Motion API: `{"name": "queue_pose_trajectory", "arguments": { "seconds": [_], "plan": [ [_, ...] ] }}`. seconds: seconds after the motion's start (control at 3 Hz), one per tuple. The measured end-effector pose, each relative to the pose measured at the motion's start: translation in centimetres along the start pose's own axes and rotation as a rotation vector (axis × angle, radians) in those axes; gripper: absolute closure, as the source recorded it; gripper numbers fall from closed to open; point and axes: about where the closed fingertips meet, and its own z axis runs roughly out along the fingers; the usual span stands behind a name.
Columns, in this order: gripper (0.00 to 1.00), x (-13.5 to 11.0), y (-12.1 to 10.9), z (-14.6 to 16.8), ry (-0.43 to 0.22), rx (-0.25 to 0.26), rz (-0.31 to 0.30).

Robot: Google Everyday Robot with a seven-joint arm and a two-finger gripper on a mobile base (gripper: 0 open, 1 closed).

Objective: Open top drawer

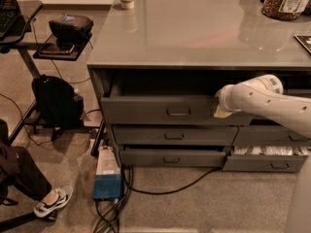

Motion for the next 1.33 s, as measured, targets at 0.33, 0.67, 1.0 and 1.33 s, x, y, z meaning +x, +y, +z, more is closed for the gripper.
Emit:
{"name": "queue_pose_trajectory", "arguments": {
  "seconds": [0.33, 0.67, 1.0, 1.33],
  "plan": [
    [1.00, 0.0, -0.1, -0.1, 0.000, 0.000, 0.000],
    [1.00, 0.1, 0.6, -0.4, 0.001, -0.006, -0.006],
    [1.00, 0.0, 0.5, -0.6, 0.001, -0.006, -0.006],
    [1.00, 0.1, 1.3, -1.0, 0.002, -0.007, -0.012]
  ]
}}
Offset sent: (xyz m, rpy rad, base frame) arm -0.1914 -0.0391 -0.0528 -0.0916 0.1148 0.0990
